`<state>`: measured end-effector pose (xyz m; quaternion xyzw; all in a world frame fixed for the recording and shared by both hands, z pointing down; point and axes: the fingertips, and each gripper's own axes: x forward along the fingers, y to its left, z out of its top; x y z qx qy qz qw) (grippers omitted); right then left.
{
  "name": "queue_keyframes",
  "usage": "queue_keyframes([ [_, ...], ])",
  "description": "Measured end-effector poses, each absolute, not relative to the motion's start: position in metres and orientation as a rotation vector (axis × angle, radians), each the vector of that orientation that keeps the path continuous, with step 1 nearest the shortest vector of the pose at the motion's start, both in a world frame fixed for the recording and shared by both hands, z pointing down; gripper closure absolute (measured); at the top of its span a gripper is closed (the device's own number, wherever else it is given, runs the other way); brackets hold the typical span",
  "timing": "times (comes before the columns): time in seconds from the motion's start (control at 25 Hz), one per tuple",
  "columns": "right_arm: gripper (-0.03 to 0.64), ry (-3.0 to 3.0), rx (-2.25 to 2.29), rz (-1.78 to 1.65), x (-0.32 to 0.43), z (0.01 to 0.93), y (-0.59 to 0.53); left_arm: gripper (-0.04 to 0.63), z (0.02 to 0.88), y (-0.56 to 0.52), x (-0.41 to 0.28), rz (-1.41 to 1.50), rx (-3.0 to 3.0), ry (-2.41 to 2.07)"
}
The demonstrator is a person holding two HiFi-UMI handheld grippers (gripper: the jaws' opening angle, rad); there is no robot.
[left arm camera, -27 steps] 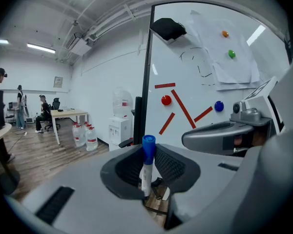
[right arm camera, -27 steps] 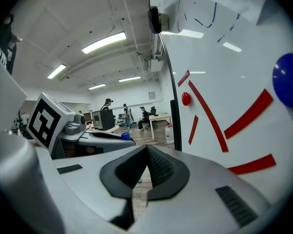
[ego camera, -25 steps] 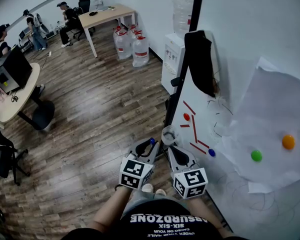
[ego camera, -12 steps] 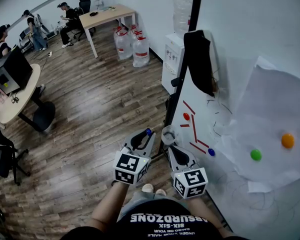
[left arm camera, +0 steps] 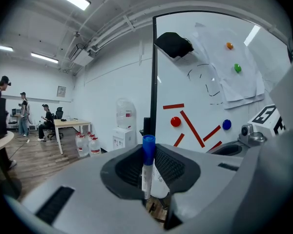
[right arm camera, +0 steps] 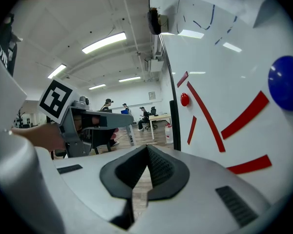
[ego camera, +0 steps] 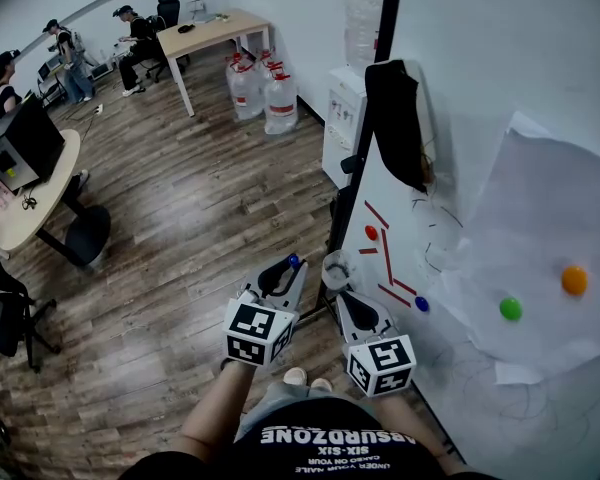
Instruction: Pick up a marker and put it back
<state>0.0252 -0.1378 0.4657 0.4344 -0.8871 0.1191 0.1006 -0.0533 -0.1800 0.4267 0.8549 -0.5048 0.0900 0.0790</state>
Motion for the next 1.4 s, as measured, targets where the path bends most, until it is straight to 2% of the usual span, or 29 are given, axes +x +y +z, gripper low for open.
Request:
queue_keyframes([
  [0.76,0.618,-2.587,1.384,0.357,0.046,0.463,-0.142,0.517,0.388,-0.194,0.005,0.192,2.739,-1.361],
  [1.4,0.618,-2.547,1.447,0.37,0.061,0.465,-0.145,0.517,0.418,-0.203,0.029,0.253,2.734,-1.263],
])
